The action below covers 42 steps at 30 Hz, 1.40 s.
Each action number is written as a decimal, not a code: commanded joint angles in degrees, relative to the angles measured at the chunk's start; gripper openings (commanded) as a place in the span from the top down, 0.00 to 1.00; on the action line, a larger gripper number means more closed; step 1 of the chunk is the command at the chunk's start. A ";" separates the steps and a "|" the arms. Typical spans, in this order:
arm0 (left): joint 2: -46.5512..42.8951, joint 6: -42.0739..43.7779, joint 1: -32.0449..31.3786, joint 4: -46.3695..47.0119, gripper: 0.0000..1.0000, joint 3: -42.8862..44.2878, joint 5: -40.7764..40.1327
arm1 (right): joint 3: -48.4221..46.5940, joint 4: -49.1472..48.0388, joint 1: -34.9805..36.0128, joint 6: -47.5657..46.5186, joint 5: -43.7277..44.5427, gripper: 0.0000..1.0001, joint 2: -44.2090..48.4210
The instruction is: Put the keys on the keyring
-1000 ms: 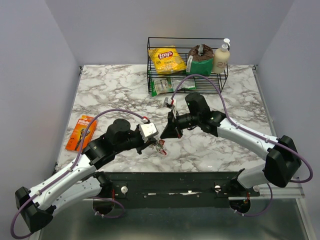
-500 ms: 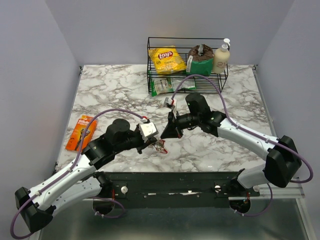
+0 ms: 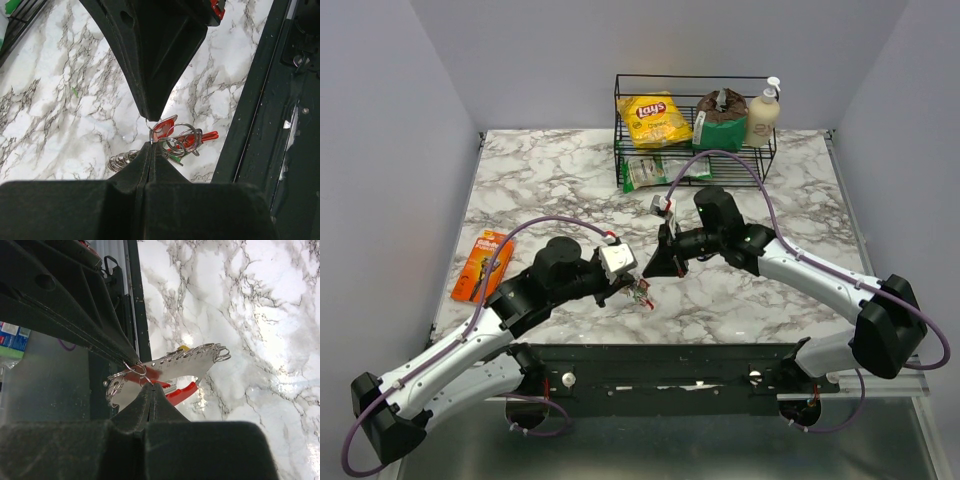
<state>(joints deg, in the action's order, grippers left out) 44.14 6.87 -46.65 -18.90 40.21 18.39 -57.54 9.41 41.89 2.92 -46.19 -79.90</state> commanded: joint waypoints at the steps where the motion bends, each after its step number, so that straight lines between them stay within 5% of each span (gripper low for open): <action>1: -2.13 -0.63 -0.46 3.78 1.00 0.75 -0.20 | 1.38 -0.09 -0.67 -1.42 0.40 0.99 0.88; 19: -2.83 -0.99 -0.46 5.18 1.00 0.58 1.03 | 2.26 -0.88 -0.58 -2.21 -0.91 0.95 1.50; 29: -2.22 -0.99 -0.46 4.92 1.00 0.31 0.59 | 3.48 -1.50 -0.67 -2.39 -0.13 0.59 3.78; 38: -2.48 -0.90 -0.46 5.36 1.00 -0.30 1.03 | 5.07 -2.64 -0.67 -5.64 1.02 0.43 7.91; 42: -3.18 -0.55 -0.46 6.32 1.00 -1.00 2.26 | 6.56 -3.87 -0.67 -7.05 1.02 0.28 10.37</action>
<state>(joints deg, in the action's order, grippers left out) 42.57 6.13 -46.89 -16.49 40.01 18.50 -52.93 7.40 41.52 -1.65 -46.06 -72.34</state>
